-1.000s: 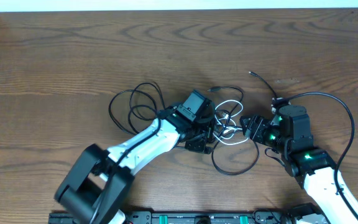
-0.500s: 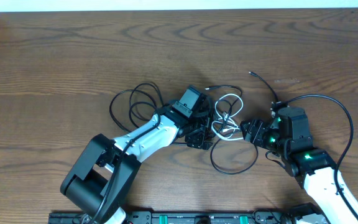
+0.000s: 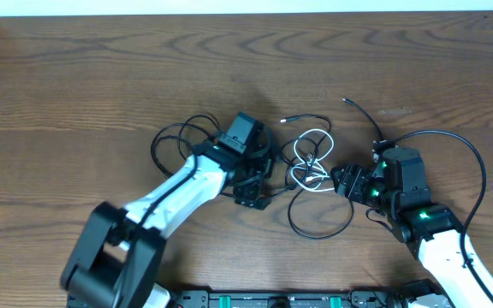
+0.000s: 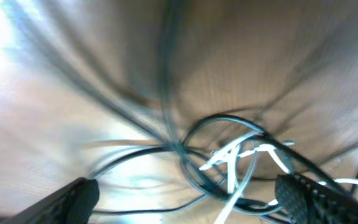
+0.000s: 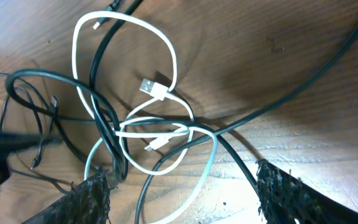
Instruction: Untangle cables
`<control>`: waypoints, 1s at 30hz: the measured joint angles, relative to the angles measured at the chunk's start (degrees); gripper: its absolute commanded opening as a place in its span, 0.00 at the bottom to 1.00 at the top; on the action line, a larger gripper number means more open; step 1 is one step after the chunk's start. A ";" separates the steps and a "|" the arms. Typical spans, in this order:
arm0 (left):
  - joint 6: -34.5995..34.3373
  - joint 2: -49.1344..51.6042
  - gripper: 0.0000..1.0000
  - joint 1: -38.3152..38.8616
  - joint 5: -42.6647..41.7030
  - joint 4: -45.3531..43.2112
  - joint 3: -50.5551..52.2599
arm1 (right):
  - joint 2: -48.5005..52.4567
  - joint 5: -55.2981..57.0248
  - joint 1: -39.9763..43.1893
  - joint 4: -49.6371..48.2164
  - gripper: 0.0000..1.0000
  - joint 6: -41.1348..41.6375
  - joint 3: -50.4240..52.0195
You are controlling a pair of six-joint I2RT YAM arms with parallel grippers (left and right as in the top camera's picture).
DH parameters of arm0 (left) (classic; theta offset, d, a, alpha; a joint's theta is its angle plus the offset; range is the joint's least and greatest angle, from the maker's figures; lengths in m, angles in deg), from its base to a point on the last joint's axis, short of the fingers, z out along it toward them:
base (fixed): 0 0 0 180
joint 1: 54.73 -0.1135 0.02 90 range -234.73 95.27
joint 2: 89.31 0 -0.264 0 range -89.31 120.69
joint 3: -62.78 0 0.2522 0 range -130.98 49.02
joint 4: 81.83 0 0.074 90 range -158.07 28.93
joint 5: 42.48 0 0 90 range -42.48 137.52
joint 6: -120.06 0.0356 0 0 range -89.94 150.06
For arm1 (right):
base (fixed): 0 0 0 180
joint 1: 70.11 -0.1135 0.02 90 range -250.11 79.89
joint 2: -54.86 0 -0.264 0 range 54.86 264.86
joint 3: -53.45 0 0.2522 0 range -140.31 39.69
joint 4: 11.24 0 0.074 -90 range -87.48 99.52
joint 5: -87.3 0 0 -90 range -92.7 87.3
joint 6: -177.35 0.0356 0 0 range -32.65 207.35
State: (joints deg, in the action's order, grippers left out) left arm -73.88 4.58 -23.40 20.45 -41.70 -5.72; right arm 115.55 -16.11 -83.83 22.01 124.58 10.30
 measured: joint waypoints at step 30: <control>-12.02 8.70 0.79 6.27 -2.62 -9.73 0.02 | 0.00 -0.02 0.00 2.91 0.75 -0.44 0.00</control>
State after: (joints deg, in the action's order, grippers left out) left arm -85.90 13.28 -17.13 17.83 -51.43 -5.70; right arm 115.55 -16.13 -83.83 24.91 124.15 10.30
